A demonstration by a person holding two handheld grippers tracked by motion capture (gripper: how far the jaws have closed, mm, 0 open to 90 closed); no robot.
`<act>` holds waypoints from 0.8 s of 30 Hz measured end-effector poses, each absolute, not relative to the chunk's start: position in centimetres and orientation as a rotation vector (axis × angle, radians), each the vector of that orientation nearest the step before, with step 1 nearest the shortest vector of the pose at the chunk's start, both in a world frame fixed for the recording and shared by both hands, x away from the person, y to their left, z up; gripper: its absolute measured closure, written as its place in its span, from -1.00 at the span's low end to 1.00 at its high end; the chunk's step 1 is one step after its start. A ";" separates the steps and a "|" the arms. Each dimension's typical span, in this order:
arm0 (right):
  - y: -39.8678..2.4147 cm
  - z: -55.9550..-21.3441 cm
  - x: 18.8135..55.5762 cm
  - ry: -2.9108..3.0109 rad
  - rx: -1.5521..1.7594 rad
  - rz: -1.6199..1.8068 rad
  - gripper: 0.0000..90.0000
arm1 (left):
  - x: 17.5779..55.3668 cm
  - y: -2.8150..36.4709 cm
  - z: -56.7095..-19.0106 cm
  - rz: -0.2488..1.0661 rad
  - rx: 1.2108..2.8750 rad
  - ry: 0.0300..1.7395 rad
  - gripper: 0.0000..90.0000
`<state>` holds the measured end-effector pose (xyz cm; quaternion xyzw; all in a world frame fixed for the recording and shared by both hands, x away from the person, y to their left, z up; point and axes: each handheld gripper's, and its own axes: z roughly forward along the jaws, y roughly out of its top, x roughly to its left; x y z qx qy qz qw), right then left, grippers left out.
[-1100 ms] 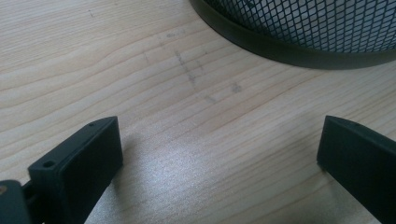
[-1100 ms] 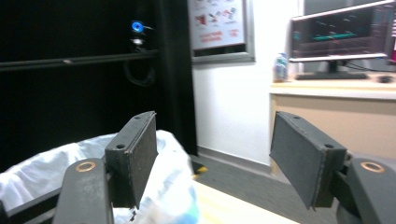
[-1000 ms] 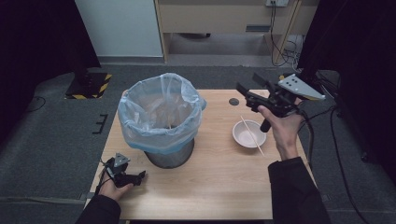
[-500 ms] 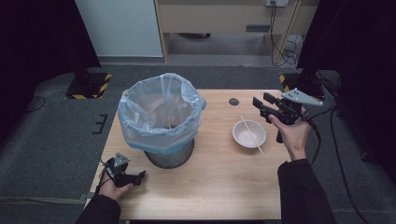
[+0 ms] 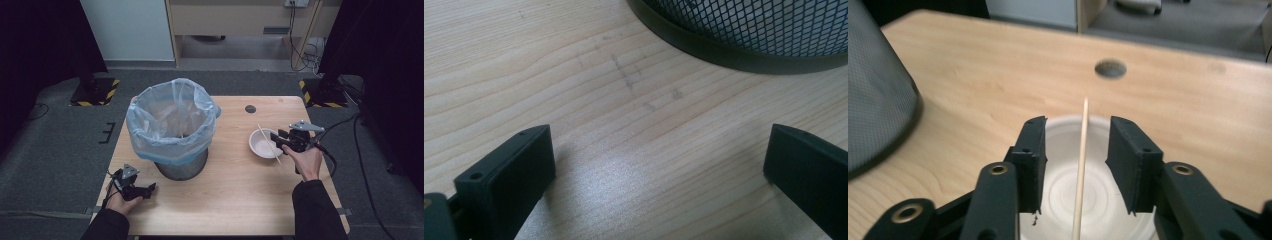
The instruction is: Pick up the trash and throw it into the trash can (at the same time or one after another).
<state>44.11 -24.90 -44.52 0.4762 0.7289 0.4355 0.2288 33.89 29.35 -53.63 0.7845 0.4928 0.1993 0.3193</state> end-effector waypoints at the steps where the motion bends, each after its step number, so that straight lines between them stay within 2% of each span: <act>1: -24.9 -45.2 44.2 2.045 1.325 1.154 0.44 | 33.9 29.3 -53.6 0.524 2.063 1.296 -1.00; 5: -24.8 -46.5 44.5 2.104 1.348 1.096 0.57 | 33.9 29.3 -53.6 0.524 2.063 1.296 -1.00; 16: -24.6 -48.3 44.7 2.205 1.424 0.994 0.65 | 33.9 29.3 -53.6 0.524 2.063 1.296 -1.00; 24: -24.6 -48.9 44.9 2.220 1.472 0.975 0.90 | 33.9 29.3 -53.6 0.524 2.063 1.296 -1.00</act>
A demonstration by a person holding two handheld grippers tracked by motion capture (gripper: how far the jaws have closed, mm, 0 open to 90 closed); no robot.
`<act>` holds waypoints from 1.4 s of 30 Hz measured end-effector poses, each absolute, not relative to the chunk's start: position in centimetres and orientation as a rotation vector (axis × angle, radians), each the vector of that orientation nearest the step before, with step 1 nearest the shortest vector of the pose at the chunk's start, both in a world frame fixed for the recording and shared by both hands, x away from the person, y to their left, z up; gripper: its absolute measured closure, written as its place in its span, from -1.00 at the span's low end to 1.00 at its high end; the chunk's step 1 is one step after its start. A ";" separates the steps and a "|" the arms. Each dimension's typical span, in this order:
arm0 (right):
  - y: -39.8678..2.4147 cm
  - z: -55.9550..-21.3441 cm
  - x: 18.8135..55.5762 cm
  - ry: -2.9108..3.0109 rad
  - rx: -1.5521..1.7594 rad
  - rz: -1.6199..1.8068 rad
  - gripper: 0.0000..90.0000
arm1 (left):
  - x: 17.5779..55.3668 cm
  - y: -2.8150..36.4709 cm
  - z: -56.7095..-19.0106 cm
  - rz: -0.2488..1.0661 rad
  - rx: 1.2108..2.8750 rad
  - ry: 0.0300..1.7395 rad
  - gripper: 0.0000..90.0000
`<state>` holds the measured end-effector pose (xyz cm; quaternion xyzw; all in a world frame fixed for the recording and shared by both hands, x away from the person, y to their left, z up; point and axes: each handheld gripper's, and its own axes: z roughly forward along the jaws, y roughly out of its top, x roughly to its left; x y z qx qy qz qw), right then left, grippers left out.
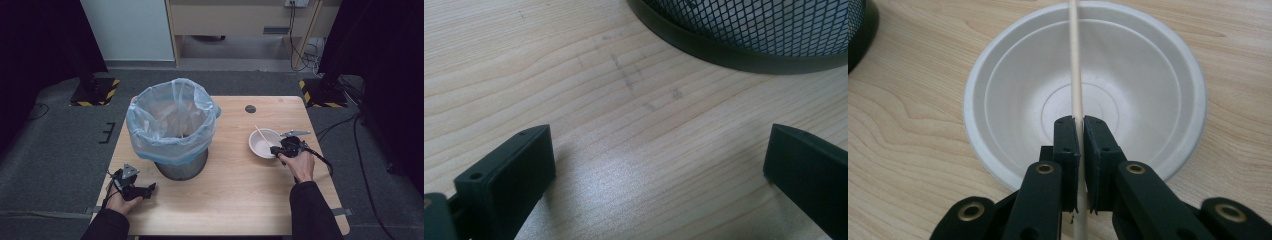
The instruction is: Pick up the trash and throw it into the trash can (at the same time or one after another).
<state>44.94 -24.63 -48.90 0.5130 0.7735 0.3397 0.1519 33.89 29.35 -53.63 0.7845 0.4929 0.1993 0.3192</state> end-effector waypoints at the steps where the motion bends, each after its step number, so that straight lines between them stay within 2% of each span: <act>1: -24.6 -48.9 44.9 2.220 1.472 0.975 0.90 | 33.9 29.3 -53.6 0.524 2.063 1.296 -1.00; 9: -25.1 -47.6 44.7 2.156 1.480 1.078 0.91 | 33.9 29.3 -53.6 0.524 2.063 1.296 -1.00; 21: -24.6 -41.4 43.2 1.933 1.271 1.437 0.91 | 33.9 29.3 -53.6 0.524 2.063 1.296 -1.00; 42: -22.9 -33.0 40.3 1.729 1.015 1.735 0.91 | 33.9 29.4 -53.6 0.524 2.063 1.296 -1.00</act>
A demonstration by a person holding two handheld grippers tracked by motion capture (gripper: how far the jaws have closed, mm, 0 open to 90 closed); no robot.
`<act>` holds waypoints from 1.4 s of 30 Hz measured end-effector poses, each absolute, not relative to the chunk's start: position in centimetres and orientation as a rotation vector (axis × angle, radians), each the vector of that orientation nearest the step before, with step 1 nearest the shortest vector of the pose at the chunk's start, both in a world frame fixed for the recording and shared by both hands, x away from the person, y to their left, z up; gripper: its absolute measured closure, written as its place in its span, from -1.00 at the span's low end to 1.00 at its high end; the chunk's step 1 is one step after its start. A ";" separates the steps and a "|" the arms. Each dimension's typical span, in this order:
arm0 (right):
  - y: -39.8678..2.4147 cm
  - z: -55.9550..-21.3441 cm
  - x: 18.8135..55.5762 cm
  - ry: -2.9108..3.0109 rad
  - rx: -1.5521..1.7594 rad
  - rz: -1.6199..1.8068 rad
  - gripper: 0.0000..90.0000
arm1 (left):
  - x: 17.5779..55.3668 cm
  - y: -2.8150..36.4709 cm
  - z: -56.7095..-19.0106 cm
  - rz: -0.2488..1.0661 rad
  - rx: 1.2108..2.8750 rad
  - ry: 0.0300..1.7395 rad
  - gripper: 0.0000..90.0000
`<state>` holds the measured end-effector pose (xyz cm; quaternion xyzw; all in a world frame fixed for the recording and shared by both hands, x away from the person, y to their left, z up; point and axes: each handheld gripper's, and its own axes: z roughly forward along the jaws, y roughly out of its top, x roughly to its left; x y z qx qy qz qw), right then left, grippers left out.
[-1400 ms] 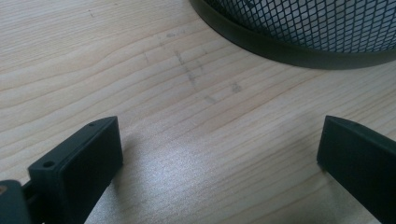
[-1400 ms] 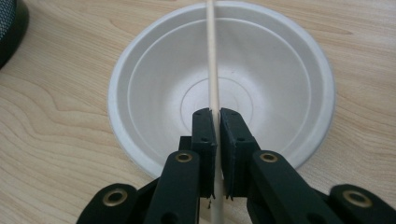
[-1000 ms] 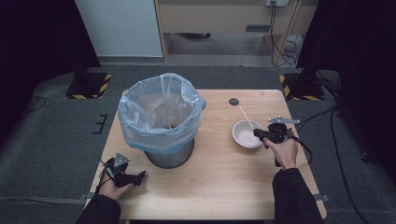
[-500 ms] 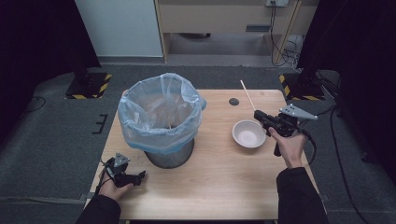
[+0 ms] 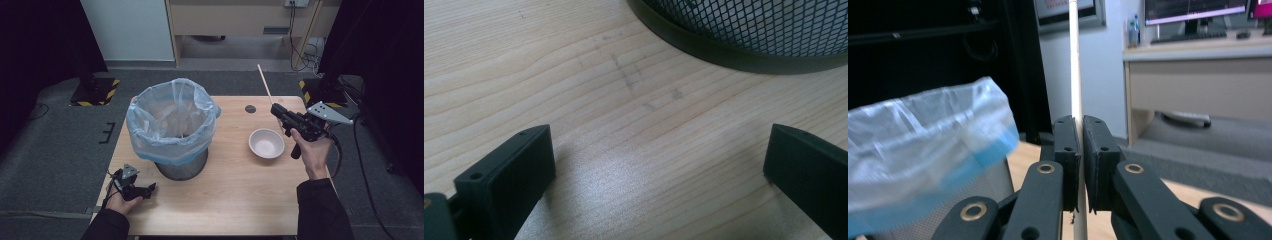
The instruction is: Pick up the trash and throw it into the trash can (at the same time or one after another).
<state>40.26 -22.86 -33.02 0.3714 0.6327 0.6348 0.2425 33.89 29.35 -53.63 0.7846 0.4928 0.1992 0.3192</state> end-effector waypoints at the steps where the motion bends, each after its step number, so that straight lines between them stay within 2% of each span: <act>1: -22.5 -32.3 40.1 1.718 0.991 1.749 0.91 | 33.9 29.4 -53.6 0.524 2.063 1.296 -1.00; 23: -17.4 -26.3 40.1 1.693 0.817 1.848 0.91 | 33.9 29.4 -53.6 0.524 2.064 1.296 -1.00; 42: -12.1 -24.1 40.8 1.733 0.723 1.906 0.91 | 33.9 29.4 -53.6 0.524 2.064 1.296 -1.00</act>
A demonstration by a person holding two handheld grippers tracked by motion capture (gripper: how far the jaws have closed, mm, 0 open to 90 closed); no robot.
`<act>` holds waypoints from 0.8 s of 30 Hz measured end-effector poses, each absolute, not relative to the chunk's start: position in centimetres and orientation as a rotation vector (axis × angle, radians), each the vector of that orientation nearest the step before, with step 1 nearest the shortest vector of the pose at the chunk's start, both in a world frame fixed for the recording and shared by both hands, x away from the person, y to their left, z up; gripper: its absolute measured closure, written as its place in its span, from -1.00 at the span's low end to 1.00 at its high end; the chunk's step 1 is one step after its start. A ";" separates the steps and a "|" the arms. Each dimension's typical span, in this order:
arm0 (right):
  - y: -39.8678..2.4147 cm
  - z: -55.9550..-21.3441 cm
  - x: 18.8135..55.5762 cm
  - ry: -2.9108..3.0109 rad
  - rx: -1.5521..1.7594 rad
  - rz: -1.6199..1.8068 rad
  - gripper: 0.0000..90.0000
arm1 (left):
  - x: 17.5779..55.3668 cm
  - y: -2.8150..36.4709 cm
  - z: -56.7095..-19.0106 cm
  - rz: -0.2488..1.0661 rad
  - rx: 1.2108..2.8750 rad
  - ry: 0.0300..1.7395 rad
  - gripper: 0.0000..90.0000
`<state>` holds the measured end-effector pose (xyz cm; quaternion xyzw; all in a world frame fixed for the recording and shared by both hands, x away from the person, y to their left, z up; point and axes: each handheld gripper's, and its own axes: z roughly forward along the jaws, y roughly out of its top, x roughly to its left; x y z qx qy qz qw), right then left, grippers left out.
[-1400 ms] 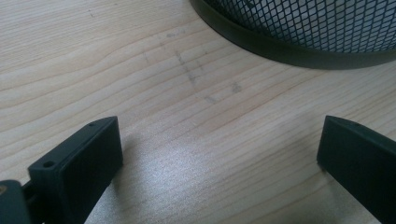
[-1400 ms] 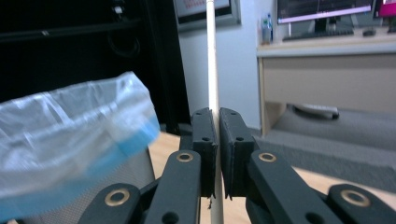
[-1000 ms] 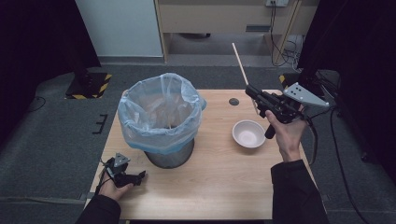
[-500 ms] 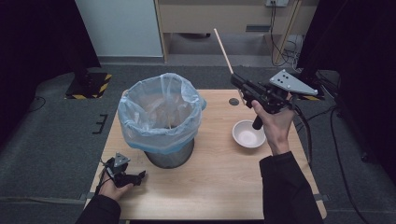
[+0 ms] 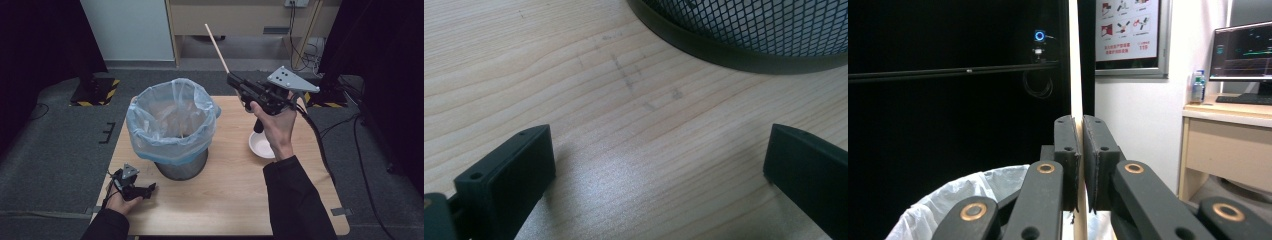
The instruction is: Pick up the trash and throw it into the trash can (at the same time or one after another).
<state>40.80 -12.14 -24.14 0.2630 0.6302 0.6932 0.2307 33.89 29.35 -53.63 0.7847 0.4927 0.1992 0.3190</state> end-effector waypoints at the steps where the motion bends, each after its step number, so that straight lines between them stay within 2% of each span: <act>1: -11.5 -24.1 40.9 1.737 0.719 1.916 0.91 | 33.9 29.4 -53.6 0.524 2.063 1.296 -1.00; 24: -5.4 -23.9 42.1 1.782 0.669 1.964 0.91 | 33.9 29.4 -53.6 0.523 2.062 1.294 -1.00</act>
